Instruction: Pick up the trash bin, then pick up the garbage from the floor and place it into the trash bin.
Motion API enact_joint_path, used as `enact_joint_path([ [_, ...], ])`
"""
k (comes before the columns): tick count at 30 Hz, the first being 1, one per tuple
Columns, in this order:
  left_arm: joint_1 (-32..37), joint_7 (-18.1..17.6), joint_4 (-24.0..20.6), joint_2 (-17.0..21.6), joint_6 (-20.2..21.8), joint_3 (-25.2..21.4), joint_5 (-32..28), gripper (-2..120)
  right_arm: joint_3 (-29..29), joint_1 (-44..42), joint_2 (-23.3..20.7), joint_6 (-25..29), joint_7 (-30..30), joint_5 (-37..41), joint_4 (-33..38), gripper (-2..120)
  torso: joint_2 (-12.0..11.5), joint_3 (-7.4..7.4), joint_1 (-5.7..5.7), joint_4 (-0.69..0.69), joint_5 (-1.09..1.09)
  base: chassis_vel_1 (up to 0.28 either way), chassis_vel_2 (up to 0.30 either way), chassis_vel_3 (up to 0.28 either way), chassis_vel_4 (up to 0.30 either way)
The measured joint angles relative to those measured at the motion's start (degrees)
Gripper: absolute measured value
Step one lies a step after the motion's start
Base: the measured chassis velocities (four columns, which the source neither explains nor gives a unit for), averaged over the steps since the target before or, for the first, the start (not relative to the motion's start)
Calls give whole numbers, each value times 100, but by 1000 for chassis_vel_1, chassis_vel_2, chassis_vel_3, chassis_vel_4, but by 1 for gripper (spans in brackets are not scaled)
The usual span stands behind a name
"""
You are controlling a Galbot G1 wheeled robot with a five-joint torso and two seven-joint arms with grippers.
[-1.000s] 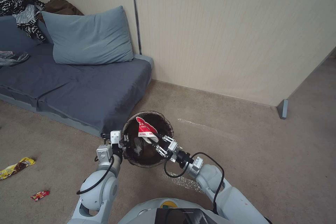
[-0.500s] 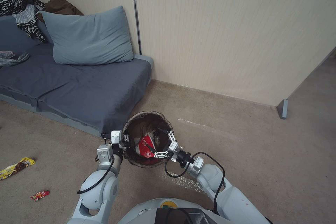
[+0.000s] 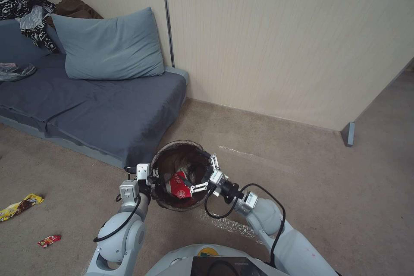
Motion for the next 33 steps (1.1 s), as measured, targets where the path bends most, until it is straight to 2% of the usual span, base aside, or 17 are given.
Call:
enact_joint_path([
  [1, 0, 0, 0, 0, 0, 0, 0, 2, 0, 0, 0, 0, 0, 0, 0, 100, 0, 0, 0, 0, 0, 0, 0, 0, 0],
  [4, 144, 7, -70, 42, -69, 8, 122, 2, 281, -153, 54, -169, 517, -61, 949, 100, 0, 0, 0, 1, 0, 0, 0, 0, 0],
  [5, 144, 7, -70, 42, -69, 8, 122, 2, 281, -153, 54, -169, 517, -61, 949, 100, 0, 0, 0, 1, 0, 0, 0, 0, 0],
  [6, 220, 9, -134, 42, -105, 7, 127, 2, 464, -275, 134, -351, 954, -199, 1369, 100, 0, -1, 0, 1, -1, 0, 0, 0, 0],
  [8, 304, 9, -225, 47, -161, -17, 127, 2, 713, -484, 252, -572, 1494, -460, 1756, 100, 0, -1, 0, 0, 0, 0, 0, 0, 0],
  [9, 304, 9, -225, 47, -161, -17, 127, 2, 713, -484, 252, -572, 1494, -460, 1756, 100, 0, -1, 0, 0, 0, 0, 0, 0, 0],
  [12, 401, 27, -281, 88, -254, -55, 133, 2, 1021, -781, 417, -798, 2176, -705, 1996, 100, 0, 0, 0, 0, -1, 0, 0, 0, 0],
  [14, 401, 27, -281, 88, -254, -55, 133, 2, 1021, -781, 417, -798, 2176, -705, 1996, 100, 0, 0, 0, 0, -1, 0, 0, 0, 0],
  [16, 535, 115, -383, 129, -423, -147, 115, 2, 1488, -1313, 819, -978, 3053, -806, 2092, 100, 0, -1, 0, 0, 0, 0, 0, 0, 0],
  [17, 637, 153, -509, 151, -435, -152, 89, 2, 1765, -1638, 1010, -904, 3204, -811, 2052, 100, 0, -1, 0, -1, 0, 0, 0, 0, 0],
  [25, 786, 257, -695, 208, -439, -195, -20, 2, 2060, -1994, 1333, -316, 3317, -953, 1686, 97, 0, -1, 0, -1, 0, 0, 0, 0, 0],
  [33, 1031, 375, -780, 215, -537, -204, -12, 2, 2039, -1992, 1545, -127, 3306, -1044, 1396, 96, 0, -1, 0, 1, 0, 0, 0, 0, 0],
])
